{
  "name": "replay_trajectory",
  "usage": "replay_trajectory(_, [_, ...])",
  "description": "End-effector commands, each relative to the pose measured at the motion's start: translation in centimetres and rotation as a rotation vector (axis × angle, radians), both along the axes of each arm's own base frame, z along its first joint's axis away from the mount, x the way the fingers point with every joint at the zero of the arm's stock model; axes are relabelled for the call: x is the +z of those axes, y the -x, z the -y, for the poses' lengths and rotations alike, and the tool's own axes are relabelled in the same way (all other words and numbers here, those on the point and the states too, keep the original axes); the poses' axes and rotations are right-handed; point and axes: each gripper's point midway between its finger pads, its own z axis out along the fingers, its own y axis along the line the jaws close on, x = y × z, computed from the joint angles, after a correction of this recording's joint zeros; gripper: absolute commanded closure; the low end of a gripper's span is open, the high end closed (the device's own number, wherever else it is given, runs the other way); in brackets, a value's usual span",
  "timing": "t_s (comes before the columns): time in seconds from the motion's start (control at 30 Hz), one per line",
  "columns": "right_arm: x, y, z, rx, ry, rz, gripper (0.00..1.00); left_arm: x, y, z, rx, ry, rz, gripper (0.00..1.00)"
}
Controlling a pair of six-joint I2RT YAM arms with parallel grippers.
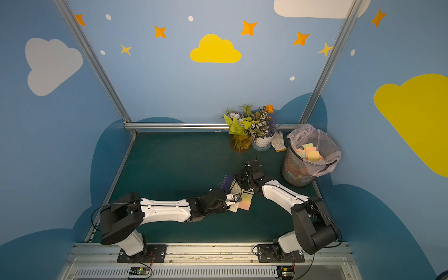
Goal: Peel off the used sticky note
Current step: Open the book at the center of the board.
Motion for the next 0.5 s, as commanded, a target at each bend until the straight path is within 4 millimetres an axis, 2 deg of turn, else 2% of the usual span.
replay_trajectory(0.0, [0.4, 0.7, 1.6, -0.003, 0.078, 0.015, 0.63, 1.7, -0.7, -0.7, 0.031, 0.060, -0.013, 0.75])
replay_trajectory(0.07, [1.1, 0.9, 2.5, -0.005, 0.118, 0.042, 0.63, 1.8, -0.8, -1.4, 0.036, 0.080, -0.079, 0.85])
replay_trajectory(0.17, [2.6, 1.5, 3.7, 0.013, 0.186, 0.080, 0.63, 1.7, -0.6, -2.4, 0.032, 0.122, -0.218, 0.94])
replay_trajectory(0.23, [3.4, 2.0, 4.5, 0.030, 0.230, 0.104, 0.63, 1.6, -0.7, -3.1, 0.042, 0.151, -0.282, 0.97])
replay_trajectory(0.27, [3.8, 2.4, 4.8, 0.041, 0.246, 0.117, 0.58, 1.5, -0.8, -3.4, 0.053, 0.166, -0.304, 0.97])
replay_trajectory(0.33, [4.4, 3.2, 5.2, 0.063, 0.261, 0.145, 0.57, 1.4, -1.1, -4.0, 0.075, 0.198, -0.359, 0.97])
replay_trajectory(0.47, [4.3, 5.1, 5.0, 0.114, 0.248, 0.180, 0.58, 1.0, -1.4, -4.7, 0.109, 0.270, -0.504, 0.97])
